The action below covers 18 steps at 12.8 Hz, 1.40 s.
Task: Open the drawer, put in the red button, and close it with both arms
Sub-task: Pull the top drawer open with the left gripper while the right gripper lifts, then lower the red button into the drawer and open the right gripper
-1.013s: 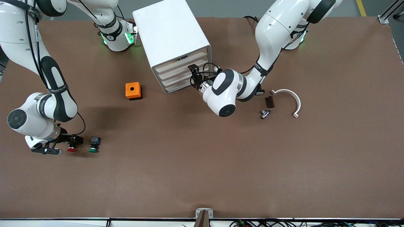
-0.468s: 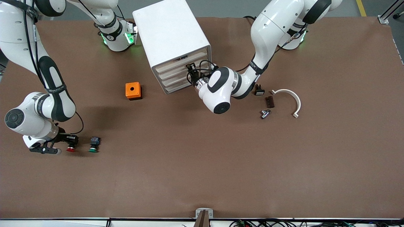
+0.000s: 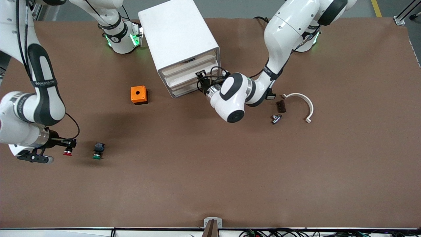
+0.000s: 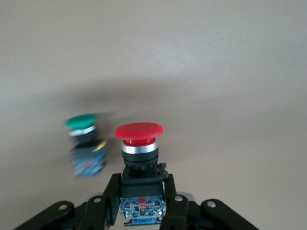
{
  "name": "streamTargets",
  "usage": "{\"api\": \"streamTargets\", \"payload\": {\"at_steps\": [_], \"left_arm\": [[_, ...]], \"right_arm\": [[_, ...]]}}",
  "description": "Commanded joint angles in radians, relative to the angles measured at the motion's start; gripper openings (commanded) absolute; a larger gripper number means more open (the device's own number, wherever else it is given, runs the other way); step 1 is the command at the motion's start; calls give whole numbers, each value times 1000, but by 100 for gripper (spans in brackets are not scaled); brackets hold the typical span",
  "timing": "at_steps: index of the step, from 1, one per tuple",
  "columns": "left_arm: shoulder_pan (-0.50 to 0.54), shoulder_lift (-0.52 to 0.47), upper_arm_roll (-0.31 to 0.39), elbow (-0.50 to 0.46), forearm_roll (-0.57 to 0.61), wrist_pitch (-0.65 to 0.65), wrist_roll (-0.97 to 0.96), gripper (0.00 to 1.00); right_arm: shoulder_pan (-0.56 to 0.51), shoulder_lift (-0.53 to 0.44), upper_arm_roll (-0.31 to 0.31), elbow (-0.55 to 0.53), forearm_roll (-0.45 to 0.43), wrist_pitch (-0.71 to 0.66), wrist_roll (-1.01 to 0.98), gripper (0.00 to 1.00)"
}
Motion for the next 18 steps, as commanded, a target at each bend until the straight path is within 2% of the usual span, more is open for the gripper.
{"api": "streamTargets", "payload": {"at_steps": [1,2,4,5,6,7,8,9,12,14,18], "left_arm": [[82,10,3,69,7,-19,83,0],[110,10,3,81,7,-14,109,0],[173,11,3,105,7,0,152,0],[197,11,3,113,5,1,177,0],[214,11,3,116,4,3,207,15],[223,13,2,115,-6,4,229,61],[220,10,2,115,-4,4,229,92],[227,5,2,115,-4,3,224,100],[250,-10,2,122,5,-5,226,100],[295,-22,0,173,23,-20,237,100],[341,-111,3,211,223,-37,400,100]], "right_arm": [[89,-118,11,-2,15,-144,208,0],[131,-146,13,-3,18,-180,300,0],[229,-198,10,-7,111,-237,488,0],[281,-218,10,-8,125,-249,586,0],[347,-233,10,-7,127,-254,698,0],[404,-241,12,-7,127,-252,789,0],[466,-246,10,-5,127,-245,890,0],[522,-246,10,0,127,-237,979,0],[677,-244,9,0,125,-182,1223,0],[770,-237,9,-6,115,-134,1381,0],[899,-215,7,-59,108,-36,1628,0]]}}
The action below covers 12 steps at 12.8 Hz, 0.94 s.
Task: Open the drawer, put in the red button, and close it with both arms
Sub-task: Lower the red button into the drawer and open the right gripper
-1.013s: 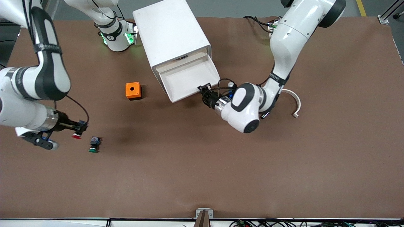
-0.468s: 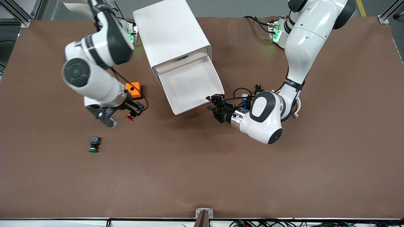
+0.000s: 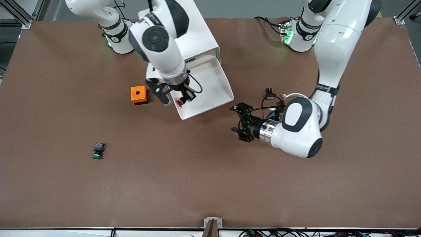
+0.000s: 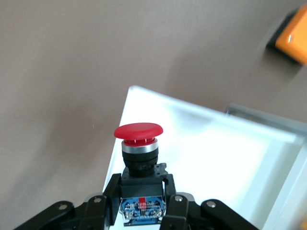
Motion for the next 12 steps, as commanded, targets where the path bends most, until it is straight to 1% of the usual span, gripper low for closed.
{"api": "streamTargets", "payload": {"at_steps": [1,2,3,5,6,8,9,10,12], "left_arm": [[42,-98,0,-7,112,-13,128,100],[47,-146,0,-7,217,-12,202,100],[47,-168,-12,-7,297,-12,272,100],[41,-185,-14,-12,370,-15,433,100],[33,-194,-22,-13,458,-16,560,100],[26,-218,-70,-35,598,-18,780,100],[23,-218,-90,-36,665,-17,844,100],[18,-209,-103,-36,707,-12,892,100],[-25,-174,-112,-44,807,37,986,100]], "right_arm": [[48,9,-16,-39,-4,26,133,0],[73,19,-16,-47,-6,26,188,0],[88,32,-16,-50,-6,26,231,0],[113,57,-16,-49,-10,27,288,0],[117,60,-16,-46,-10,31,304,0],[128,68,-16,-44,-10,41,310,0],[128,68,-14,-41,-10,41,310,0],[128,68,-14,-41,-10,50,310,0],[128,85,-14,-38,-10,93,333,0]]}}
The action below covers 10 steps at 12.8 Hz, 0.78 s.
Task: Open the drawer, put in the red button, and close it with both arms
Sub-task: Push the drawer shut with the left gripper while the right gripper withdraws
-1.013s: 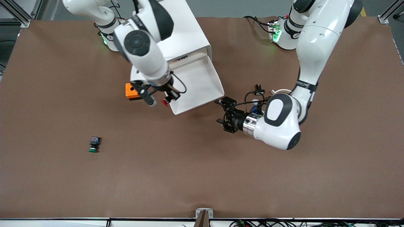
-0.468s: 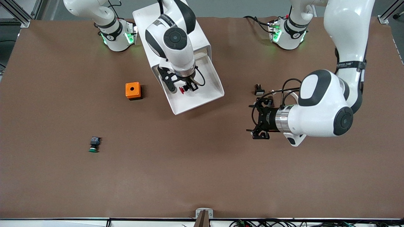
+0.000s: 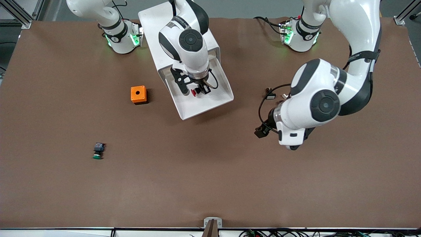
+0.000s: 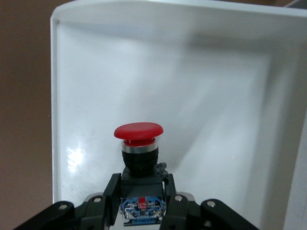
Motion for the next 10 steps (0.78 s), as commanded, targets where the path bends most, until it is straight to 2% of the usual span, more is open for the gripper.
{"api": "streamTargets", "payload": {"at_steps": [1,3,5,6,7,10], "left_arm": [[-49,24,-8,-42,114,88,121,100],[-66,30,-8,-106,154,208,160,100],[-84,35,-8,-128,157,303,177,100],[-95,49,-8,-126,157,337,177,100],[-113,59,-8,-126,157,366,177,100],[-179,101,-7,-126,172,397,176,100]], "right_arm": [[14,22,-11,8,-8,49,41,0],[16,47,-11,34,-8,56,42,0],[14,47,-12,39,-4,53,42,0],[5,47,-12,48,-1,45,39,41],[4,49,-12,53,-2,47,38,99],[-1,47,-14,79,-7,37,25,100]]}}
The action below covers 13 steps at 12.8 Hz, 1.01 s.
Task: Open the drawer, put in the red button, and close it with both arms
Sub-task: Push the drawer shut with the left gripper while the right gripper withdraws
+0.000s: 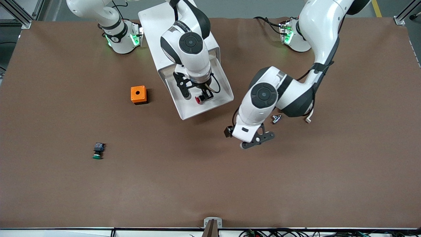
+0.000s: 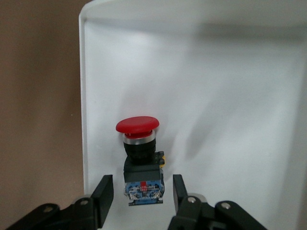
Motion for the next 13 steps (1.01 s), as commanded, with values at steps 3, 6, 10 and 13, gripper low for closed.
{"api": "streamTargets", "payload": {"at_steps": [3,6,10,13], "left_arm": [[-77,60,-1,-5,35,28,1,100],[-124,85,-3,-6,19,26,-19,100],[-177,85,-6,-36,-115,25,-22,100],[-235,85,-6,-48,-136,17,-105,100]], "right_arm": [[-25,8,-4,102,-4,-96,-141,100],[-57,-7,-12,151,-11,-260,-588,100],[-173,-48,-41,231,-45,-434,-989,100],[-321,-93,-44,234,-66,-492,-1339,100]]}}
